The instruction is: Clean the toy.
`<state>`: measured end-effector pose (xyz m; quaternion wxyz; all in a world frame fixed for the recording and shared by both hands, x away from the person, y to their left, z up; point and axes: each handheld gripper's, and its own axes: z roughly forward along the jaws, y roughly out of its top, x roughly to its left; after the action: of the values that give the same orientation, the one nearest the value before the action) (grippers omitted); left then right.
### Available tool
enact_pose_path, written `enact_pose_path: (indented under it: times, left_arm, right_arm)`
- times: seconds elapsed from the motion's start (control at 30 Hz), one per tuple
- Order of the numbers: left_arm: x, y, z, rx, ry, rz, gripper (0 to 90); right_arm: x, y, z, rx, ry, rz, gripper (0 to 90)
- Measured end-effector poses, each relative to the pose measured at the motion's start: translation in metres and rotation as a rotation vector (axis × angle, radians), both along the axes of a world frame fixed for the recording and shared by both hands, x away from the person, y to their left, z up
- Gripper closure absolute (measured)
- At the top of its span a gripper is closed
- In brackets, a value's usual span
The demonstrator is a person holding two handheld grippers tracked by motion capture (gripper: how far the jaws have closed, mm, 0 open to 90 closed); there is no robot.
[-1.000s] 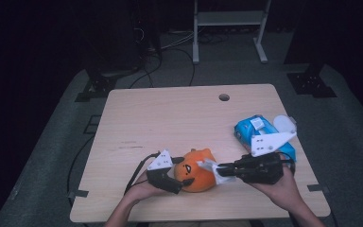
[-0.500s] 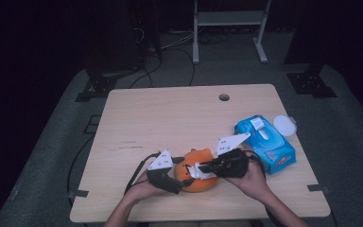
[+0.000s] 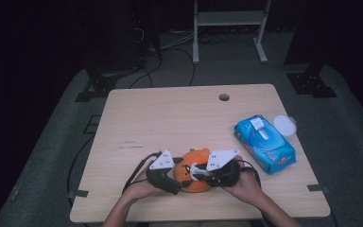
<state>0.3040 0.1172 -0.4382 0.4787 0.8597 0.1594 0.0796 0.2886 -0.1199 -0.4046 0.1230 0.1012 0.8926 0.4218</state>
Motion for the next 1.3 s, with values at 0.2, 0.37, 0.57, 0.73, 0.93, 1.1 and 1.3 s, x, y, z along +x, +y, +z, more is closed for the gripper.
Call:
enact_pose_path:
  times: [0.2,0.37,0.57,0.73,0.93,1.1,1.3]
  left_arm:
    - [-0.001,0.006,0.007,0.016,0.01,-0.002,16.6]
    - [0.001,0.001,0.001,0.027,0.0,0.023,28.0]
    - [0.005,0.005,0.0,0.002,0.021,0.038,33.5]
    - [0.009,0.01,-0.001,-0.025,0.045,0.044,33.0]
    - [0.009,0.007,0.0,-0.025,0.022,0.042,31.8]
    - [0.01,0.009,0.003,-0.043,0.003,0.036,30.8]
    - [0.009,0.008,0.003,-0.04,0.0,0.04,30.6]
  right_arm:
    - [0.003,-0.003,-0.006,-0.001,-0.023,-0.029,67.4]
    - [0.001,-0.001,-0.008,-0.041,-0.007,-0.064,81.7]
    - [0.007,-0.014,0.003,-0.039,0.028,-0.086,85.6]
    - [0.017,-0.033,0.007,-0.03,0.051,-0.135,85.6]
    - [0.021,-0.034,0.002,-0.01,0.081,-0.13,83.8]
    - [0.017,-0.034,0.003,0.012,0.061,-0.117,72.5]
    - [0.011,-0.028,0.004,0.015,0.042,-0.088,59.1]
